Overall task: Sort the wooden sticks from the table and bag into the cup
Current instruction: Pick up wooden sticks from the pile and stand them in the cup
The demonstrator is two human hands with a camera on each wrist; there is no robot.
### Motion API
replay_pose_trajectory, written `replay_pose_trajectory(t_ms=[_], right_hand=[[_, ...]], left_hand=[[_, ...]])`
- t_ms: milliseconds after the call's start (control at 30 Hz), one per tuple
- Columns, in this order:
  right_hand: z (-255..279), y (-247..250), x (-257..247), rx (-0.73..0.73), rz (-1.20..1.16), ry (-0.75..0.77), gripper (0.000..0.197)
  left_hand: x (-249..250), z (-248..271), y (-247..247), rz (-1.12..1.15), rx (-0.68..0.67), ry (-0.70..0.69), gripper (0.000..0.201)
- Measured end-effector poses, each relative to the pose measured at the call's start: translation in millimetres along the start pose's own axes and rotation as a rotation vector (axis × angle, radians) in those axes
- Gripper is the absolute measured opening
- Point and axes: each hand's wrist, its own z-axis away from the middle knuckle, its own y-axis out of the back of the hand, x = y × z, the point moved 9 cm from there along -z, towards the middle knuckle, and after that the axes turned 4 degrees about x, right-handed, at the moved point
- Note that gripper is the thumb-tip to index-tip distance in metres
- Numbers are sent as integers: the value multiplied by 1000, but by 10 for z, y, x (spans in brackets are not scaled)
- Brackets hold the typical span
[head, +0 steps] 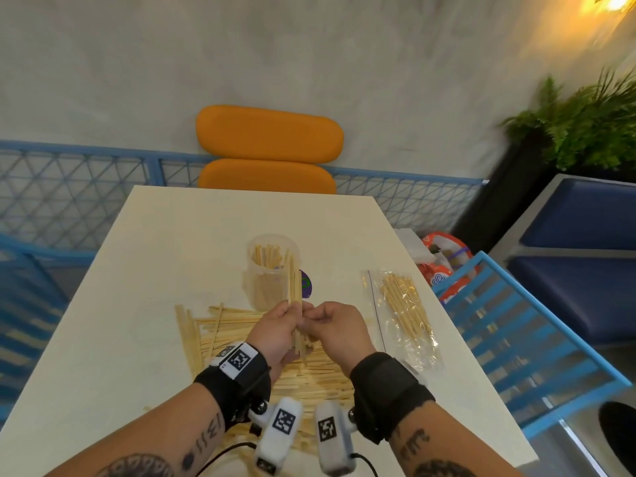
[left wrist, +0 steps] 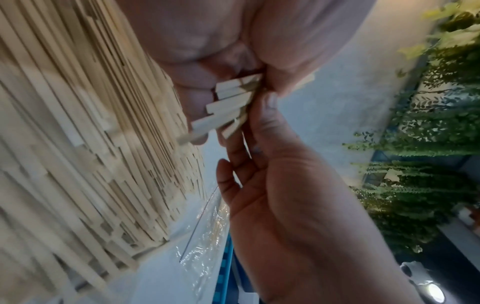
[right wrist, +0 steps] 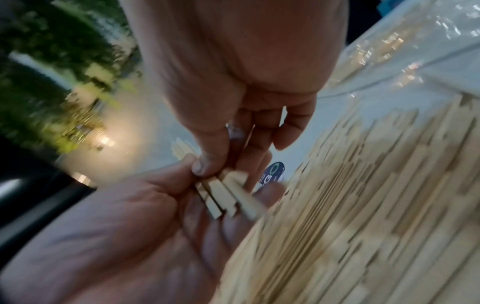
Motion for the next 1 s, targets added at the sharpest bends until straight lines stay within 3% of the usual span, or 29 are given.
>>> replay_pose_trajectory(t_ms=[100, 200, 267, 333, 367, 500, 633, 700, 767, 833, 933, 1000], right_hand=[[41, -73, -77, -135, 124, 63, 4], [-21, 141, -253, 26, 255, 129, 5], [-63, 274, -366, 129, 167, 122, 19], [-85, 217, -403, 76, 64, 74, 40], [-78, 151, -409, 28, 47, 53, 41], [3, 1, -429, -38, 98, 64, 16], [42, -1, -433, -84, 165, 111, 22], [43, 36, -441, -84, 12, 103, 27], [52, 22, -412, -116, -190, 30, 30], [123, -91, -328, -233, -227, -59, 30], [316, -326, -189, -453, -195, -153, 40], [406, -443, -151, -519, -280, -189, 40]], left_hand=[[-1, 16, 88, -81, 14, -2, 27], [20, 24, 145, -168, 32, -28, 26], [6, 34, 100, -242, -17, -58, 25], [-35, 89, -16, -307, -117, -67, 23], [-47, 133, -88, -341, -170, -72, 21], [-7, 251, -298, -381, -257, -94, 21], [110, 278, -321, -392, -267, -149, 10], [209, 261, -288, -355, -253, -178, 3], [382, 214, -151, -269, -127, -232, 9], [571, 173, -32, -78, -14, -281, 19], [757, 161, 34, 258, 41, -277, 22], [792, 157, 67, 252, 67, -288, 22]])
